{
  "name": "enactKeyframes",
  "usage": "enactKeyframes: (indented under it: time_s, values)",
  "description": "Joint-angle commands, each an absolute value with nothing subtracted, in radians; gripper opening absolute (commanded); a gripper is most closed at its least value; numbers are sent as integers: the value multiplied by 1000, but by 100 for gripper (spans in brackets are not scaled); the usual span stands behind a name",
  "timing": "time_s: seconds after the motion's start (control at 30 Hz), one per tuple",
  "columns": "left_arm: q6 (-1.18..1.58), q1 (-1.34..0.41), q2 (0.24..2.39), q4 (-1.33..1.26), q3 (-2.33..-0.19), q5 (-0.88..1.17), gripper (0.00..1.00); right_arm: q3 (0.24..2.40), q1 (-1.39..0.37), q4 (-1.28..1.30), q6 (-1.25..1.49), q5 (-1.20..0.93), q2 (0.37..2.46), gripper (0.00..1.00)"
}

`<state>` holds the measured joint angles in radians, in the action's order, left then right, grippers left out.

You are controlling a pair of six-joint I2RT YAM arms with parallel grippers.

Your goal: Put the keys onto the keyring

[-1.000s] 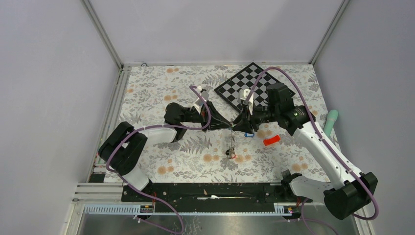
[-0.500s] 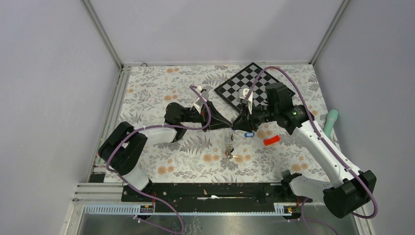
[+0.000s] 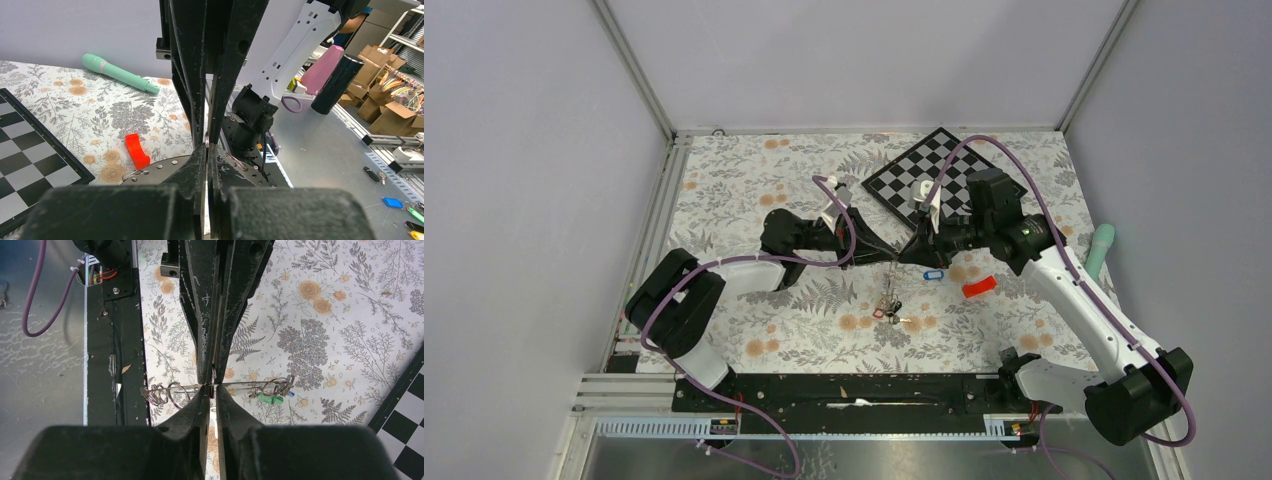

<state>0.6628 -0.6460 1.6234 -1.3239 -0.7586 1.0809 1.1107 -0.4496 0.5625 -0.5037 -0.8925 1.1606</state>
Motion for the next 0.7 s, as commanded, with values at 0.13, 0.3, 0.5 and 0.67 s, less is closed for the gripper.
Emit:
enactKeyframes:
  time_s: [0.13, 0.3, 0.5, 0.67]
  values:
    - [604, -653, 1608, -1341, -755, 1080, 0, 1147, -446, 548, -541, -890, 1158, 0]
    - [548, -652, 1597, -1280, -762, 1096, 0, 1149, -446, 589, -616, -832, 1147, 0]
    - [341, -638, 1550, -1020, -813, 1136, 31, 1136, -457, 655, -746, -724, 1129, 0]
    - [-89, -632, 1526, -399, -975, 1140, 42, 1109, -497, 683, -819, -612, 1115, 0]
